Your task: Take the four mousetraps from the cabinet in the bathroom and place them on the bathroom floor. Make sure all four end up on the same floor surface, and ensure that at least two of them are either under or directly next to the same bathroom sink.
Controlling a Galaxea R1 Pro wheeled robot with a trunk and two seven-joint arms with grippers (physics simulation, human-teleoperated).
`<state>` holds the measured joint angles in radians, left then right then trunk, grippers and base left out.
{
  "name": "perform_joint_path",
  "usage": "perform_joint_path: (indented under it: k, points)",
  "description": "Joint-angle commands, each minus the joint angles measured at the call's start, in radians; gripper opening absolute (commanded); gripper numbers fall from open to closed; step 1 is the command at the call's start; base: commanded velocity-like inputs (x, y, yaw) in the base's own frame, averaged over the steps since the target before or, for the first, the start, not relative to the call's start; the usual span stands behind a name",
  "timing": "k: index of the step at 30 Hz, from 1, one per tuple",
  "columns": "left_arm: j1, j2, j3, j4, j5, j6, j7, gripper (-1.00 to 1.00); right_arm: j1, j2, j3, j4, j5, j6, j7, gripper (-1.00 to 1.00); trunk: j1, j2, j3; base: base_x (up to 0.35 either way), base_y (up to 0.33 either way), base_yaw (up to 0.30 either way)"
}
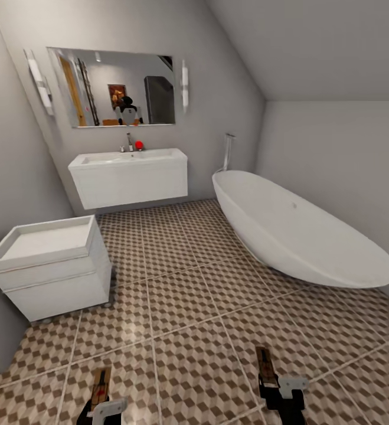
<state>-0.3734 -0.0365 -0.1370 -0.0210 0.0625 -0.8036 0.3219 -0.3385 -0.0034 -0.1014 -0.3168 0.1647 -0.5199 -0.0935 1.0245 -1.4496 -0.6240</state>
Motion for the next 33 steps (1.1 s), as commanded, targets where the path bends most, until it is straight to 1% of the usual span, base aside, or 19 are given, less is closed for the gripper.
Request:
perform_joint_path:
  k: [1, 28, 33]
  points:
    - [-0.001, 0.000, -0.009, 0.001, 0.003, -0.002, 0.008, -1.00, -0.001, 0.000, -0.004, 0.001, 0.007, -0.003, 0.000, -1.00, 0.001, 0.000, -0.001, 0.332, -0.115, 0.210]
    - [-0.001, 0.000, -0.009, 0.001, 0.005, -0.002, 0.008, -1.00, -0.001, 0.000, -0.004, 0.002, 0.007, -0.002, 0.000, -1.00, 0.001, 0.000, -0.001, 0.301, -0.129, 0.223]
    - [-0.001, 0.000, -0.009, 0.001, 0.005, -0.002, 0.008, -1.00, -0.001, 0.000, -0.004, 0.002, 0.007, -0.003, 0.000, -1.00, 0.001, 0.000, -0.001, 0.288, -0.141, 0.092]
